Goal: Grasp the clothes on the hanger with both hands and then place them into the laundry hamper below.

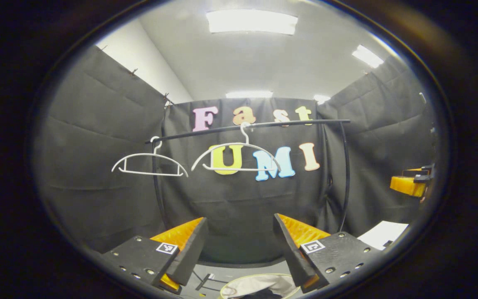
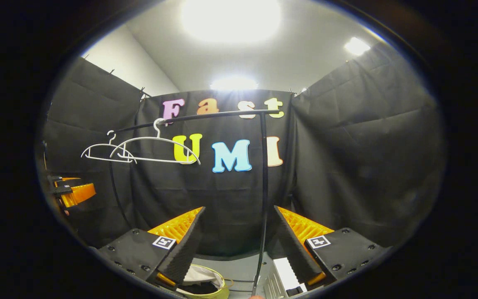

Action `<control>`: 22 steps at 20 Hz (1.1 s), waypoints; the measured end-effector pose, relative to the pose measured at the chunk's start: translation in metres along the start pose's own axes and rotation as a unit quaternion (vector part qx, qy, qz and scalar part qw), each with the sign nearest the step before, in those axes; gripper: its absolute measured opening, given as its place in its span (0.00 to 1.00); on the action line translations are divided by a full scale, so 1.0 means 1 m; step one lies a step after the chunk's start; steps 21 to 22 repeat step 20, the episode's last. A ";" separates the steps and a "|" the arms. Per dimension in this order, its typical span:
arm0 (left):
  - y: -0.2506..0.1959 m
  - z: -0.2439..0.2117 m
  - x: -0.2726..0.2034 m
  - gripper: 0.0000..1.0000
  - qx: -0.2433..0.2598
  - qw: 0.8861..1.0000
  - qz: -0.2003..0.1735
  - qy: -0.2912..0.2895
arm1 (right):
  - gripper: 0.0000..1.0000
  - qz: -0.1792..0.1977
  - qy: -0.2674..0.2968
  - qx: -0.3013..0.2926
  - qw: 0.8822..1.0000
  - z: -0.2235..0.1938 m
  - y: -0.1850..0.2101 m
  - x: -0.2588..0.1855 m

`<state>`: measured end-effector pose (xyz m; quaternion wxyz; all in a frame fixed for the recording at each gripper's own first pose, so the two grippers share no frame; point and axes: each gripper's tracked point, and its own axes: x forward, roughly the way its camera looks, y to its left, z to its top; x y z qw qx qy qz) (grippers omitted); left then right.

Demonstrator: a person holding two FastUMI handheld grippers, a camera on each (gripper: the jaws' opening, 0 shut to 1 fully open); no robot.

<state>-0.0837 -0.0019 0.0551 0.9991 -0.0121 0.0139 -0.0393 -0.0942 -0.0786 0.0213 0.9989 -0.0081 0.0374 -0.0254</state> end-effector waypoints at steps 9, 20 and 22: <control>0.007 0.002 -0.004 0.92 -0.008 1.000 0.002 -0.007 | 0.94 -0.016 -0.016 -0.008 1.000 0.005 -0.012 -0.009; 0.012 0.005 -0.008 0.92 -0.010 1.000 0.016 -0.007 | 0.94 -0.006 -0.037 0.004 0.999 0.017 -0.006 0.011; 0.012 0.005 -0.008 0.92 -0.010 1.000 0.016 -0.007 | 0.94 -0.006 -0.037 0.004 0.999 0.017 -0.006 0.011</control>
